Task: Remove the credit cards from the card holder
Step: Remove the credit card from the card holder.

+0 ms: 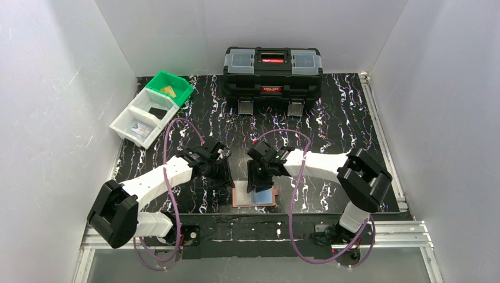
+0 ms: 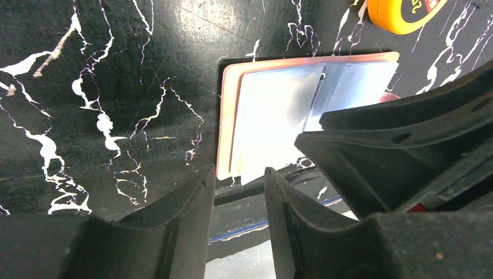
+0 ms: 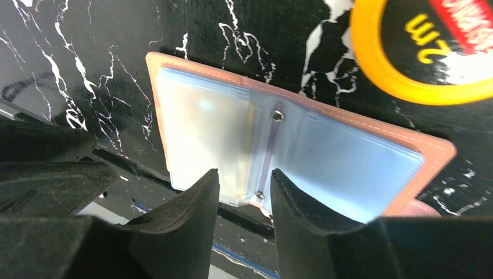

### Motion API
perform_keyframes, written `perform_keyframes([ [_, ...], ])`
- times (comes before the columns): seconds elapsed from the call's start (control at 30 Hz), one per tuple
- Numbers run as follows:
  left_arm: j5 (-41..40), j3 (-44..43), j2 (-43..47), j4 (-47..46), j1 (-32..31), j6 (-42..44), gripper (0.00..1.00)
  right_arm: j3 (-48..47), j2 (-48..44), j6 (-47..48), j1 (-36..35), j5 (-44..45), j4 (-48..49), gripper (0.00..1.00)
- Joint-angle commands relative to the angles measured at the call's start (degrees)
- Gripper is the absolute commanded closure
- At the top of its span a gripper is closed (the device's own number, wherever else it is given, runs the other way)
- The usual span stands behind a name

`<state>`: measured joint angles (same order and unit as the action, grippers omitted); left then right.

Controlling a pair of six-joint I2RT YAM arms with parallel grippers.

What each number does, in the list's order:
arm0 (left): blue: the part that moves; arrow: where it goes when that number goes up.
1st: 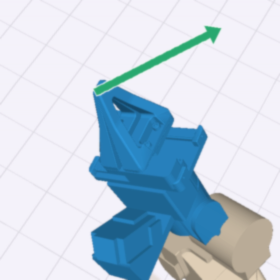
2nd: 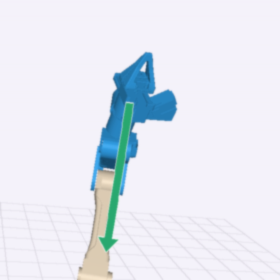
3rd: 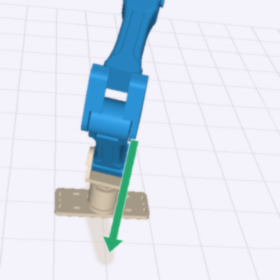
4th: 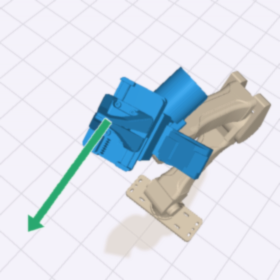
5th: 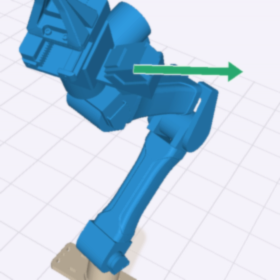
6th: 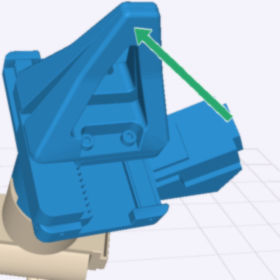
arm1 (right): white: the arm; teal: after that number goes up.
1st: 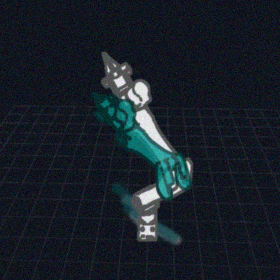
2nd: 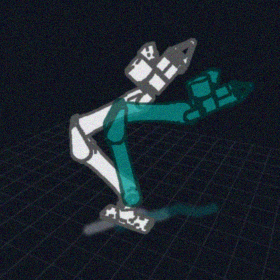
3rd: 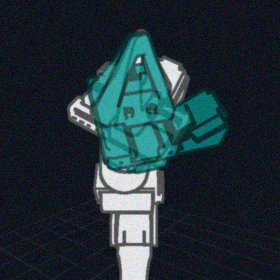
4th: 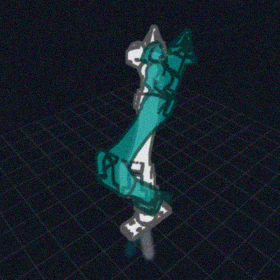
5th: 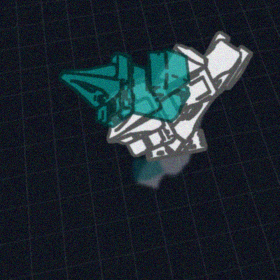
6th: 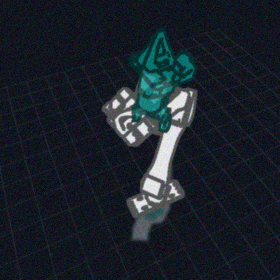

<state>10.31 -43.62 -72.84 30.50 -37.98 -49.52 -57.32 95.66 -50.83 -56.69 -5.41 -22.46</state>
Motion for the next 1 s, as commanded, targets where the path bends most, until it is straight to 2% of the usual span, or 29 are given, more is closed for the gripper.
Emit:
perform_keyframes([
  [0.0, 0.11, -0.48, 1.60, 1.73, 0.29, 0.60, 0.64, -3.59, 2.85, 0.82, -1.68, -0.65, -0.04, 0.54],
  [0.2, 0.23, -0.37, 1.38, 1.66, 0.31, 0.63, 0.64, -5.88, 6.24, 1.30, -2.18, -0.79, -1.07, 0.57],
  [0.5, 1.75, -0.06, -0.69, 0.83, 0.24, 0.97, 0.64, -4.22, 8.79, 1.13, -2.04, -1.02, -1.67, 0.73],
  [0.63, 3.23, 0.02, -1.77, -0.15, 0.26, 1.48, 0.65, -2.13, 8.78, 0.91, -1.61, -1.77, 0.20, 0.86],
  [0.7, 4.12, -0.16, -2.71, -0.54, 0.23, 2.01, 0.65, -1.53, 8.76, 0.93, -1.43, -2.05, 0.73, 0.89],
  [0.97, 7.79, -0.35, -6.32, -3.07, 0.26, 3.30, 0.66, 0.12, 9.46, 0.89, -0.73, -3.99, 2.96, 0.94],
])
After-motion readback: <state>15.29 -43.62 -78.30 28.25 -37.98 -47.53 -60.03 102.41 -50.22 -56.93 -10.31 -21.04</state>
